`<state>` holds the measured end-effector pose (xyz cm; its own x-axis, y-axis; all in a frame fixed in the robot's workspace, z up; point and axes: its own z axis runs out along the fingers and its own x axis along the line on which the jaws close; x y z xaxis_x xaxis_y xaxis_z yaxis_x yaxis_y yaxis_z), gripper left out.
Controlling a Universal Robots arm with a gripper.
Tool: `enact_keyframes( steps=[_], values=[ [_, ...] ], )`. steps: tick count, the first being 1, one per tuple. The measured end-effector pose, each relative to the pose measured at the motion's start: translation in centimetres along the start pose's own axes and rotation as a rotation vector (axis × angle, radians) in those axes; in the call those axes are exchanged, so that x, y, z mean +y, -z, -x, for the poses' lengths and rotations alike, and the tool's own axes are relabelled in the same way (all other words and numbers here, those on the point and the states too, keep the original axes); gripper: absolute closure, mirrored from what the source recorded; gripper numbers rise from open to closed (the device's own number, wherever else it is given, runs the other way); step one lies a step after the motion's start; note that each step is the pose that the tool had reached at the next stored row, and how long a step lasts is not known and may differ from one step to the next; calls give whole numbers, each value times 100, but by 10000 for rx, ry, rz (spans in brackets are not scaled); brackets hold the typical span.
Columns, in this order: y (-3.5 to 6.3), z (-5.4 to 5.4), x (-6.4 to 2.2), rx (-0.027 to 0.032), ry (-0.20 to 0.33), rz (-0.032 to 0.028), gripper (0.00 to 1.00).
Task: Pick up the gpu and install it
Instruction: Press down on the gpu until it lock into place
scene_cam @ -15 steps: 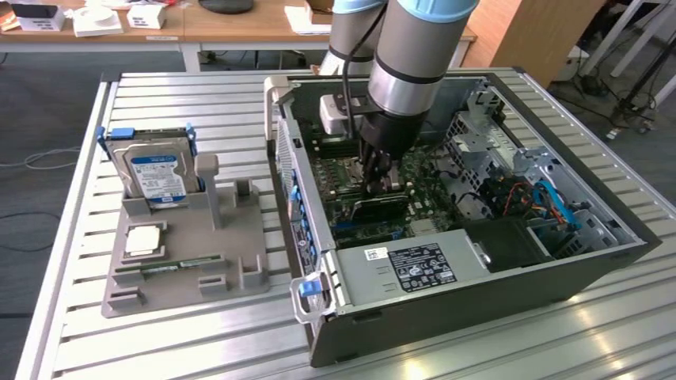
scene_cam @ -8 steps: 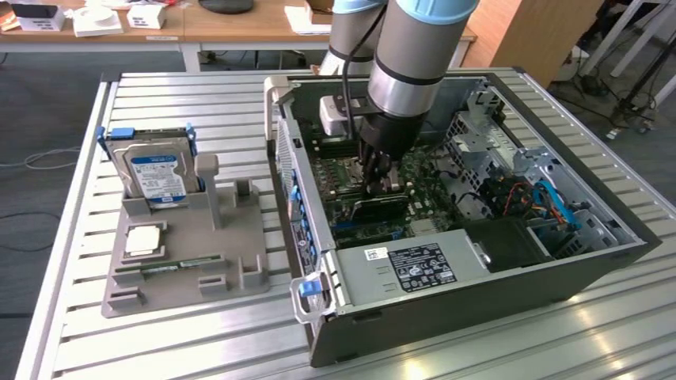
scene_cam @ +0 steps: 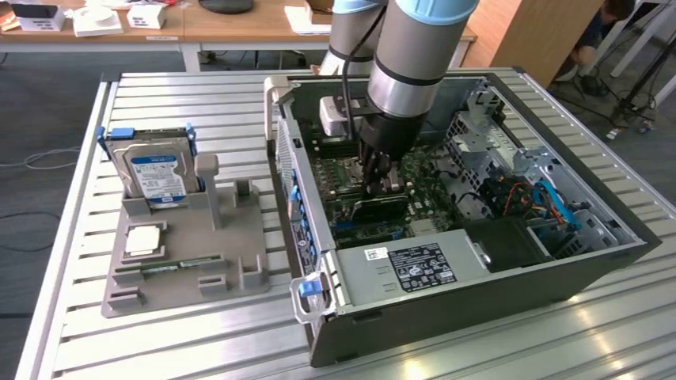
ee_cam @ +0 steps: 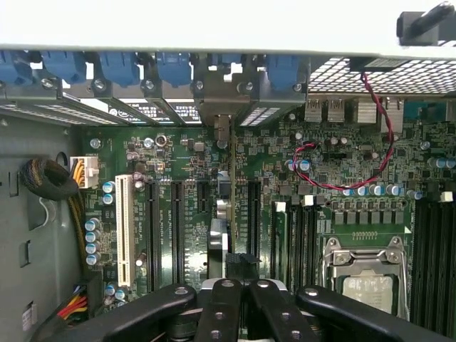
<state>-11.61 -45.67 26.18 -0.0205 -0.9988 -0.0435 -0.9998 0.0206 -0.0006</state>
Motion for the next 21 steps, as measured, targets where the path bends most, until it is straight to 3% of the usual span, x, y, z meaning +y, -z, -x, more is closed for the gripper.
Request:
enact_keyframes(
  steps=[13, 21],
  values=[
    [13, 3, -1, -24, 0, -12, 89],
    [231, 11, 0, -4, 0, -3, 89]
  ],
)
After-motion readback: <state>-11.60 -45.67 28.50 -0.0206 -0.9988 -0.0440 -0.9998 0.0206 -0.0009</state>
